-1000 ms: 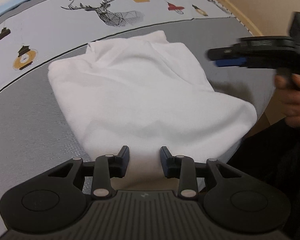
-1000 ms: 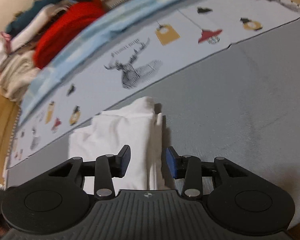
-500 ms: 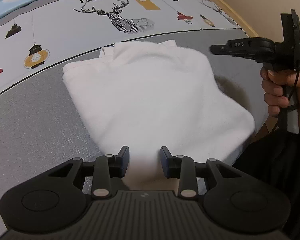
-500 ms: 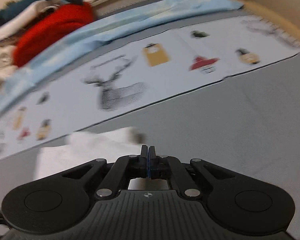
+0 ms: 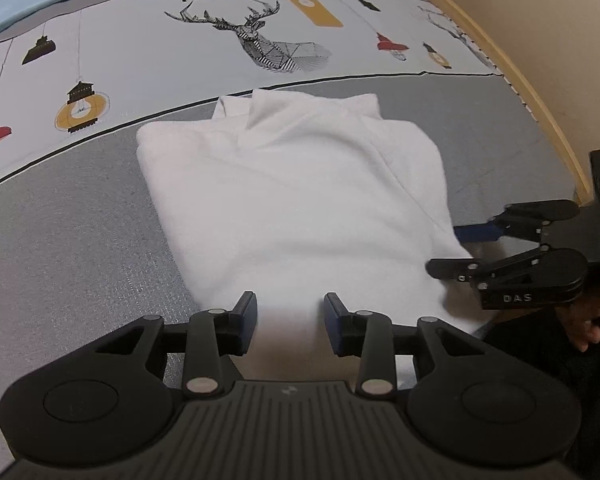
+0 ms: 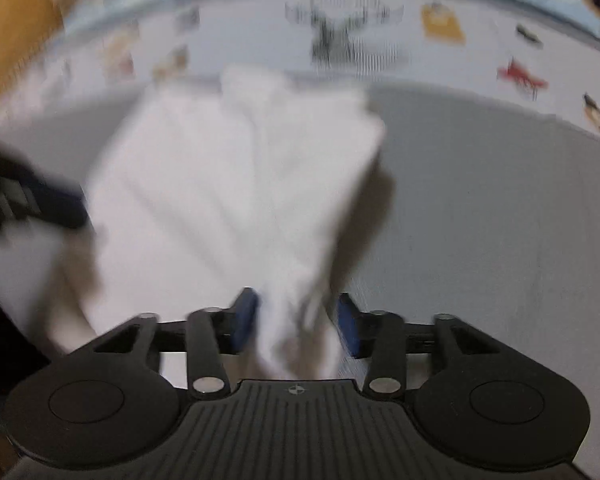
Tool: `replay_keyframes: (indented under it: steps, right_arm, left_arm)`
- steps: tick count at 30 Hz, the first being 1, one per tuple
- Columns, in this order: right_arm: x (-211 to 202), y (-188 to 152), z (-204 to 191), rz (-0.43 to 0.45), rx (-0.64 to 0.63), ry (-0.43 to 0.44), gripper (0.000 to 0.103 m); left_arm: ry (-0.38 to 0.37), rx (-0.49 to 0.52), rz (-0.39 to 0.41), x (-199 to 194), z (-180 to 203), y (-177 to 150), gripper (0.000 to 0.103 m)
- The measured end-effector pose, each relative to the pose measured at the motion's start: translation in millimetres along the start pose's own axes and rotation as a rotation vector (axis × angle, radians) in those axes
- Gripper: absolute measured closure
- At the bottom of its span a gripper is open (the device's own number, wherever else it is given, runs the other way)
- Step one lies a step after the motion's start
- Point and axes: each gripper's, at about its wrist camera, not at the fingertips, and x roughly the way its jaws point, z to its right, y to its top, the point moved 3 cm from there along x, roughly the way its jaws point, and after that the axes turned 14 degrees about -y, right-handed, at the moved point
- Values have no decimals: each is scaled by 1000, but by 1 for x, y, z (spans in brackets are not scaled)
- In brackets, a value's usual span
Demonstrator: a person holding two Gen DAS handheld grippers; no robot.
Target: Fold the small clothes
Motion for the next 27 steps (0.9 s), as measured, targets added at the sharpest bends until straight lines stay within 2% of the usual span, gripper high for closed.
replay_keyframes:
  steps: [2,3,5,9,12,13,15,16,17,18,19,20,22,24,27]
  right_arm:
    - [-2,2,4,10,17,3,45]
    - [-2,4,9,12,41,13,45]
    - [-5,8,15,12,101,29,46]
    - [-4,14,22,16,191,48,44]
    - [8,17,22,-35,245,64,44]
    - [11,19,23,-48,262,72,44]
    - [18,21,22,-68,285,87,44]
    - [19,20,21,-75,291,93,47]
    - [21,22,19,-81,294,103,54]
    - [21,23,16,-84,293,122,62]
    - [20,25,12,-79,285,118,69]
    - [19,28,8,-68,270,111,70]
    - [18,35,1,-49,265,97,74]
    - [17,45,-7,-24,296,134,76]
    - [13,63,-31,41,272,168,76]
  left_arm:
    - [17,-20,8,1,-5,1,43]
    - [26,-39,16,1,-9,3,39]
    - [47,-106,41,0,-21,5,23]
    - [37,-305,74,3,-53,4,22]
    - [-40,-393,71,13,-67,2,22]
    - [-54,-408,53,19,-69,0,23]
    - [-74,-405,51,26,-69,1,33]
    - [-78,-378,57,27,-67,2,40]
    - [-69,-358,56,28,-66,2,51]
    - [-68,-354,58,27,-67,2,56]
    - [-82,-351,69,24,-67,5,68]
    - [-81,-324,95,17,-66,8,71]
    - [-22,-244,143,1,-65,15,73]
    - [24,-201,181,-16,-69,20,74]
    - [73,-200,257,-51,-88,21,73]
